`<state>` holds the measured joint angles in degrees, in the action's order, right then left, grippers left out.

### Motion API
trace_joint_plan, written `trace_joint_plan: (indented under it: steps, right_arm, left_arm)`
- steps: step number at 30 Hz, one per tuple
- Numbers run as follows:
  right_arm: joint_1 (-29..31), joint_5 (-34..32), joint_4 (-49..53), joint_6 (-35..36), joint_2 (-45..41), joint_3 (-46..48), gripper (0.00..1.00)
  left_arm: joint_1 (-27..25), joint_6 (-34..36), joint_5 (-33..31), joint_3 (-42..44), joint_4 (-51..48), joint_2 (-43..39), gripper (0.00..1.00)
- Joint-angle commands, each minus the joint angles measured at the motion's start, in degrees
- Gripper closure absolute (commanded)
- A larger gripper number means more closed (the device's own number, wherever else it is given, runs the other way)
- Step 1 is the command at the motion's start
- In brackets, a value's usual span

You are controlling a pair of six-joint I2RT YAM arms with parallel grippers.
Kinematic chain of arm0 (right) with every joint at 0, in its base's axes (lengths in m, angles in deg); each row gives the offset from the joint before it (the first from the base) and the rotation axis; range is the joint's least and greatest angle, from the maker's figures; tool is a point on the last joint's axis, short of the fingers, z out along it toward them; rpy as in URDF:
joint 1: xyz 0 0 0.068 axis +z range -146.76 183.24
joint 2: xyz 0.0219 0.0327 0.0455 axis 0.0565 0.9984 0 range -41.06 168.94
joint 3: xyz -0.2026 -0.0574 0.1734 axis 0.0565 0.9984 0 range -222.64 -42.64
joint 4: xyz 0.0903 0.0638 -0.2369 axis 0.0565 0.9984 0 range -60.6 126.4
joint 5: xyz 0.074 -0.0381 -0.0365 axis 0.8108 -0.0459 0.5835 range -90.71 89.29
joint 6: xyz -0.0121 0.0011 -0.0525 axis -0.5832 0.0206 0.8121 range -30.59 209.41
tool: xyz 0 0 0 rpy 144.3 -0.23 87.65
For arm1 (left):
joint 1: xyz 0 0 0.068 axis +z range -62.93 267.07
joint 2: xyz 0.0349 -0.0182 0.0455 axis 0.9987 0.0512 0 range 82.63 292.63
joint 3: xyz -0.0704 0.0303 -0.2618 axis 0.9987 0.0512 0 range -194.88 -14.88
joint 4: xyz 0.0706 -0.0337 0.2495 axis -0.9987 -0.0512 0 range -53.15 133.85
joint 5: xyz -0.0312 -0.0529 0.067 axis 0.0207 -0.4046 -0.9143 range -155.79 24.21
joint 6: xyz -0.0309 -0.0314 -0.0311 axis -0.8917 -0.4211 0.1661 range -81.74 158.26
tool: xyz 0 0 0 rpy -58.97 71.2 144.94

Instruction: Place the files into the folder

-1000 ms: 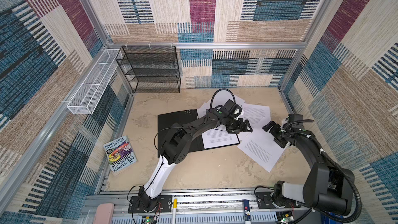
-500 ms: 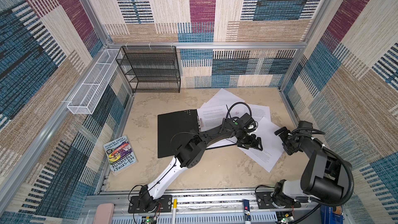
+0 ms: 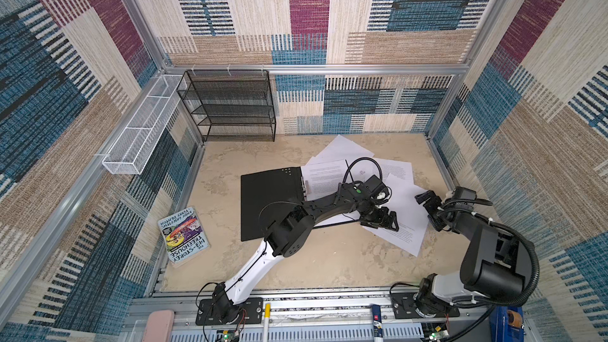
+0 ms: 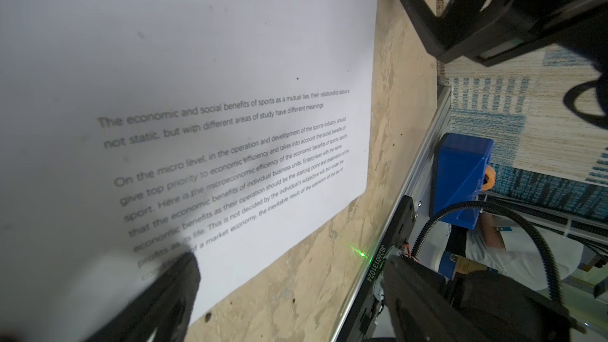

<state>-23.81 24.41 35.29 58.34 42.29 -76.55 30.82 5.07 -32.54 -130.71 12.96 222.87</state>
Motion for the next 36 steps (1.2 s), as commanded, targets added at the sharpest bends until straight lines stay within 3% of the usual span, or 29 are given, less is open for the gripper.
trace_joint_plan:
  steps: [1, 7, 12, 15, 20, 25, 28, 32, 36]
  right_arm:
    - [0.4, 5.2, 7.9, 1.5, 1.8, 1.1, 0.0]
    - [1.0, 7.4, 7.2, 2.5, 1.5, 0.7, 0.0]
    - [1.1, -5.1, 11.9, 0.9, -3.2, -0.2, 0.0]
    - [1.1, -8.2, 13.4, 1.2, -3.4, -0.9, 0.01]
    - [1.1, -7.5, 12.8, 1.8, -2.7, 1.4, 0.0]
    - [1.1, -8.4, 13.2, 2.1, -9.3, 1.9, 0.0]
    - [1.1, -12.4, 15.0, 1.5, -14.8, 0.8, 0.0]
    - [1.1, -14.9, 17.3, 1.2, -11.6, 0.8, 0.0]
    - [1.1, -11.6, 14.1, 0.0, -9.8, 4.0, 0.0]
  left_arm:
    - [0.2, -2.7, -6.7, 4.9, -7.5, -1.1, 0.1]
    - [0.3, -6.6, -9.1, 11.0, -4.9, -4.2, 0.1]
    - [0.9, -11.6, -9.8, 15.2, -1.6, -5.6, 0.1]
    - [1.0, -12.4, -9.8, 16.2, -0.3, -6.0, 0.1]
    - [0.9, -12.2, -9.9, 15.7, -0.3, -5.7, 0.11]
    - [0.9, -12.6, -9.8, 16.0, -0.3, -5.1, 0.1]
    - [0.9, -12.7, -9.7, 16.3, -0.1, -5.1, 0.11]
    - [0.9, -12.7, -9.8, 16.2, -0.1, -5.2, 0.11]
    - [0.9, -12.7, -9.8, 15.9, -0.3, -5.3, 0.11]
